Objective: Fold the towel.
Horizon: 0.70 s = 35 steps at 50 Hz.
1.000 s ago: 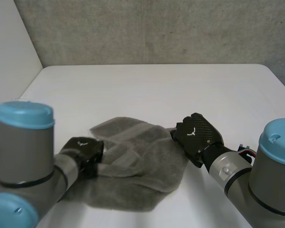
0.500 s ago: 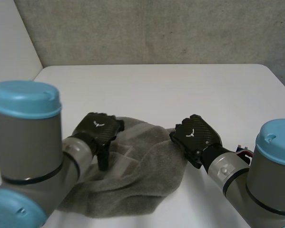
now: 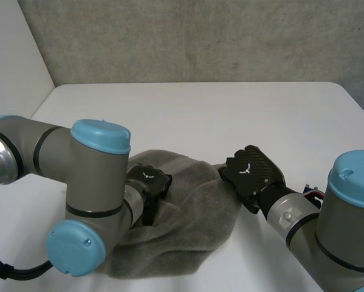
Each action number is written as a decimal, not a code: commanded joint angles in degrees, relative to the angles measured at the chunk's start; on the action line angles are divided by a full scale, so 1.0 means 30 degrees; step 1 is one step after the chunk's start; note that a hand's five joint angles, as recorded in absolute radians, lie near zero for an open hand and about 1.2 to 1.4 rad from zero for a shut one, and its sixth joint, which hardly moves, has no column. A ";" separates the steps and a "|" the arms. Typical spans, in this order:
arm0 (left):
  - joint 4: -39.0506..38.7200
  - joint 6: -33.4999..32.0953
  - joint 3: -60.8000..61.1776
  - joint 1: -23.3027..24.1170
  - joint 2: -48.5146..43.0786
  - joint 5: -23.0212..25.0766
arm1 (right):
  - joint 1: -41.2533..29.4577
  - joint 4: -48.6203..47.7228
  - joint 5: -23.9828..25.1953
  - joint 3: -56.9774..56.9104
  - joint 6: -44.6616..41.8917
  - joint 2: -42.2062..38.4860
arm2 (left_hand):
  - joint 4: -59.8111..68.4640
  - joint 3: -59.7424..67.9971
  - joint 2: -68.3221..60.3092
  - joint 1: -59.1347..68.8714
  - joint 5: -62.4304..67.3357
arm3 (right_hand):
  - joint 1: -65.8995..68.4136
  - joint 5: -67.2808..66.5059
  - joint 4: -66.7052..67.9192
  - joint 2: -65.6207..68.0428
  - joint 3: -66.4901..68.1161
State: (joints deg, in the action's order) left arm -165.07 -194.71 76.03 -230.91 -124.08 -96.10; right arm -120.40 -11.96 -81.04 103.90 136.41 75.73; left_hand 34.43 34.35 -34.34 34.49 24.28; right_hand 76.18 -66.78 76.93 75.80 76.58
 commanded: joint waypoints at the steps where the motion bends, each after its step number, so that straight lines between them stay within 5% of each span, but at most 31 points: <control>1: -0.0027 -0.0017 0.0117 0.0005 -0.0184 0.0041 | -0.0004 -0.0026 0.0001 0.0053 -0.0001 -0.0018 | 0.1236 0.1264 -0.1265 0.1215 0.1287 | 0.1274 -0.1073 0.1022 0.1399 0.1139; 12: -0.0056 0.0042 0.0175 -0.0024 -0.0535 0.0070 | -0.0004 -0.0026 0.0001 0.0053 -0.0030 -0.0047 | 0.3086 0.3114 -0.3115 0.3065 0.3137 | 0.1274 -0.1073 0.1022 0.1399 0.1139; 14: -0.0056 0.0042 0.0205 -0.0024 -0.0594 0.0041 | -0.0004 -0.0026 0.0001 0.0053 -0.0030 -0.0047 | 0.6058 0.6085 -0.6087 0.6036 0.6109 | 0.1274 -0.1073 0.1022 0.1399 0.1139; 16: -0.0056 0.0013 0.0322 -0.0024 -0.0594 -0.0105 | -0.0004 -0.0026 -0.0028 -0.0005 -0.0030 -0.0047 | 1.4540 1.4567 -1.4569 1.4518 1.4591 | 0.1274 -0.1073 0.1022 0.1399 0.1139; 26: -0.0086 -0.0076 -0.0645 -0.0112 0.0988 -0.0164 | 0.0025 0.0062 0.0089 -0.1353 0.0058 0.0099 | 1.5190 1.5218 -1.5219 1.5169 1.5241 | 0.1274 -0.1073 0.1022 0.1399 0.1139; 35: -0.1282 -0.0192 -0.7688 -0.1484 0.0085 -0.0135 | -0.0239 -0.0905 -0.0234 -0.8091 0.0058 -0.2245 | 1.5190 1.5218 -1.5219 1.5169 1.5241 | 0.1274 -0.1073 0.1022 0.1399 0.1139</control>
State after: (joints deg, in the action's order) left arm -165.93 -195.01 67.92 -232.16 -121.11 -96.55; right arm -120.59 -12.19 -81.01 94.26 136.40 74.79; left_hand 69.70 69.46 -69.67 67.98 58.55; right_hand 76.18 -66.78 76.93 75.80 76.58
